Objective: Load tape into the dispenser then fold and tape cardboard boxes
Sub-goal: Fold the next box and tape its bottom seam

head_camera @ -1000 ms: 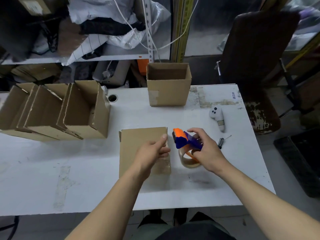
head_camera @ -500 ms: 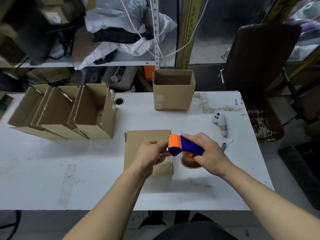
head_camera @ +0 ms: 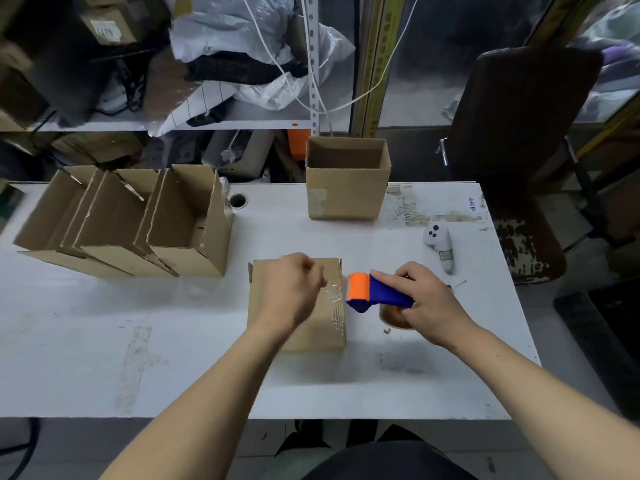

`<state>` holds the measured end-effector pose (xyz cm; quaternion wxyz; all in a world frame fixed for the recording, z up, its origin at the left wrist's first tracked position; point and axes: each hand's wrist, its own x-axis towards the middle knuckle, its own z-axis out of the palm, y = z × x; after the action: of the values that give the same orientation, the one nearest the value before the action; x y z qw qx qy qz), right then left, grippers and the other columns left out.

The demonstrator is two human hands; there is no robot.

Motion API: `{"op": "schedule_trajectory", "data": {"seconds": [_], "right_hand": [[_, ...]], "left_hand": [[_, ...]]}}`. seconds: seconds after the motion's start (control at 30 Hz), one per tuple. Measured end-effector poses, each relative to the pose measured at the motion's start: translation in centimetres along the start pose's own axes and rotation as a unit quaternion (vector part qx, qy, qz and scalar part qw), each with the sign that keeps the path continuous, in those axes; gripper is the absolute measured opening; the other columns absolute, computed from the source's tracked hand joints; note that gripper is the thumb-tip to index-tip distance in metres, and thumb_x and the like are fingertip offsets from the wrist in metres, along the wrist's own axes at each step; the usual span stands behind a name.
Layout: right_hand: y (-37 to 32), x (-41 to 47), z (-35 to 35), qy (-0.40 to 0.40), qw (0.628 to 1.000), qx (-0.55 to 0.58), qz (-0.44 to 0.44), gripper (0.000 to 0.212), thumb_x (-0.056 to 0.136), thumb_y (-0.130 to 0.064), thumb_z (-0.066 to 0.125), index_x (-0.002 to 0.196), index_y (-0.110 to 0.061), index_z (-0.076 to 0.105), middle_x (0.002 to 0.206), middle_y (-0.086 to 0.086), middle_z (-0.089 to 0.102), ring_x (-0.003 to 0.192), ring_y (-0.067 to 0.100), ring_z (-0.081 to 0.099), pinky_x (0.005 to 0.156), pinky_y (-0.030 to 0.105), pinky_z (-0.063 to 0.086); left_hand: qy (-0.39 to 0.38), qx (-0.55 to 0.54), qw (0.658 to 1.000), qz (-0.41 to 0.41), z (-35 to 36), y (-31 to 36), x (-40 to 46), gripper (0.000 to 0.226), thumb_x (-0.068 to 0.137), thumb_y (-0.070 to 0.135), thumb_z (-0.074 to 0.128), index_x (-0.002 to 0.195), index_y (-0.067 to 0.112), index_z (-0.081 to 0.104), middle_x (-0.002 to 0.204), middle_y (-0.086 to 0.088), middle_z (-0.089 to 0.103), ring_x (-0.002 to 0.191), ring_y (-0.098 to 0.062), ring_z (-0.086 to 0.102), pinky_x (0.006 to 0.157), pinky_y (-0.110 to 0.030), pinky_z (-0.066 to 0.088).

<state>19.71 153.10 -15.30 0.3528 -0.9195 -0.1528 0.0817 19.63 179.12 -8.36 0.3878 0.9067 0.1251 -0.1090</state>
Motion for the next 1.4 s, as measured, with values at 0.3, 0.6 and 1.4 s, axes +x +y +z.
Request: {"op": "schedule_trajectory", "data": {"seconds": [0.3,0.6,1.4], "right_hand": [[4.0,-0.3,2.4,-0.102,0.967,0.085,0.217,0.067,0.081,-0.003,0.071,0.133,-0.045,0.066,0.110,-0.006,0.054,0.098,0.015,0.063,0.083,0.026,0.051],[6.5,-0.5,4.5,-0.046,0.925,0.139,0.351,0.046,0.079,-0.012,0.079,0.122,-0.029,0.077,0.096,-0.010,0.078,0.094,0.012,0.072,0.092,0.035,0.057],[-3.6,2.8,5.7,-0.063,0.727,0.603,0.321,0.003,0.096,-0.005,0.070,0.095,-0.007,0.068,0.080,0.009,0.069,0.076,0.019,0.069,0.065,0.028,0.055]], "left_hand": [[0.005,0.058,0.993,0.106,0.0,2.9,0.6,0.023,0.104,0.033,0.057,0.094,0.020,0.074,0.082,0.008,0.078,0.084,-0.012,0.070,0.070,-0.028,0.047],[-0.090,-0.204,0.975,0.013,1.7,-0.7,0.4,0.018,0.103,0.018,0.065,0.091,0.007,0.073,0.082,-0.003,0.080,0.079,-0.021,0.076,0.075,-0.020,0.055],[-0.017,-0.223,0.971,-0.082,5.1,-4.2,0.1,0.020,0.101,0.031,0.067,0.091,0.015,0.073,0.080,0.007,0.080,0.077,-0.008,0.076,0.069,-0.015,0.051]]}}
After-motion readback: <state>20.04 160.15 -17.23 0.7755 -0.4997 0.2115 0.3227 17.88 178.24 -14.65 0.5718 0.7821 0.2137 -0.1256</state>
